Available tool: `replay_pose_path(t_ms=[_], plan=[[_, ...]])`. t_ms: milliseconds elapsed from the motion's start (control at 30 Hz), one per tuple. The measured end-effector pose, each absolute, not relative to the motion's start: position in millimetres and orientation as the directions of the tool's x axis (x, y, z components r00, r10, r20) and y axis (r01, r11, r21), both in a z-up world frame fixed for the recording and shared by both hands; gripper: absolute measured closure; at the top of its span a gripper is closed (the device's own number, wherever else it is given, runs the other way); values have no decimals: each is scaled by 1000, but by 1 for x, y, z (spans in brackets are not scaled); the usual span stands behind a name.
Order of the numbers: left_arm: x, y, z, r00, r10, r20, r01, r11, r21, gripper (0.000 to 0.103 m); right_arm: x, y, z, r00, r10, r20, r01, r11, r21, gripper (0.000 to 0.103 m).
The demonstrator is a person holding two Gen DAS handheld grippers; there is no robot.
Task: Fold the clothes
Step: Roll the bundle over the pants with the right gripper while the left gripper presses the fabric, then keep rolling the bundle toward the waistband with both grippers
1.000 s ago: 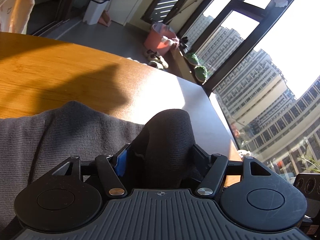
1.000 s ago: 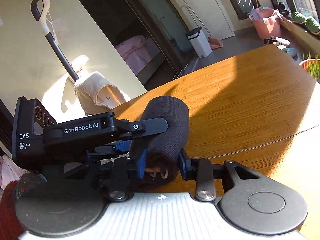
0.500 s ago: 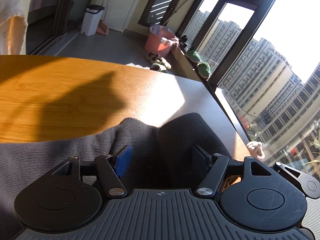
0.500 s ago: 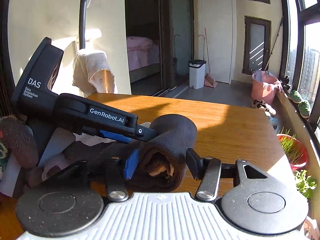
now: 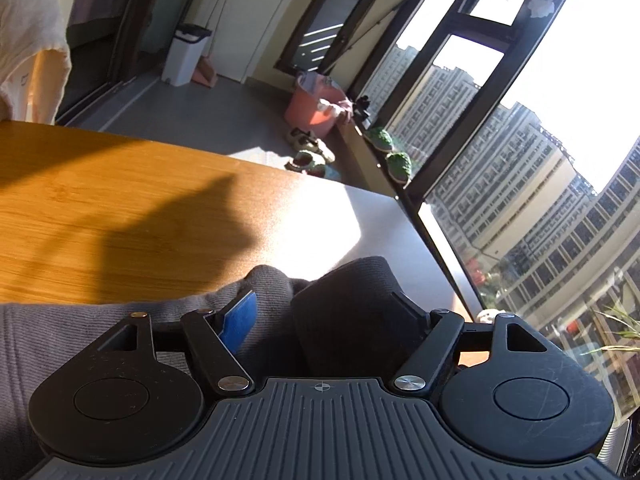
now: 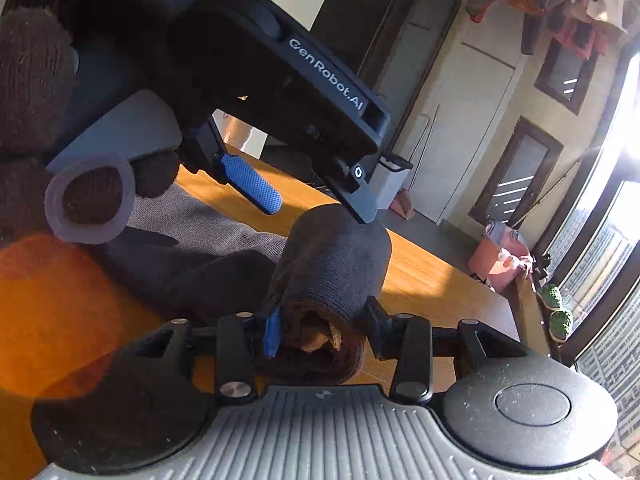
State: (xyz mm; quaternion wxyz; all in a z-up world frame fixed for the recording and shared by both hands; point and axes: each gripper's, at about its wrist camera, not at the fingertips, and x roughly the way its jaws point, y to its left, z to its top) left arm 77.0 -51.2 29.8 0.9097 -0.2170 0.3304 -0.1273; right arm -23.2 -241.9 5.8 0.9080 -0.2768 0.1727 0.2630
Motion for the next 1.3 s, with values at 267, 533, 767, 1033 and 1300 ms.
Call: replay_pose_path(t_ms=[267,533,767,1033,1300], plan=[[79,-66,19,748,-284,-600,70,932,-355,21,-4,-289,22,671,573,-471,-636,771,32,36],[74,-54,14,749,-287,-597,53,924,-378,20,48,-335,-16,566,711,-418,-413,683,603,19],[70,-52,15,752,-275,-599,37,925,-378,18,34,-303,2,585,645,-491,-532,763,367,46],[54,-36,40,798,-251,-548,31,925,-379,18,-13,-223,10,720,488,-493,-632,755,-176,44],[53,-14,14,772,-248,-586,7,924,-382,15,8,-267,21,606,651,-457,-639,741,208,19]])
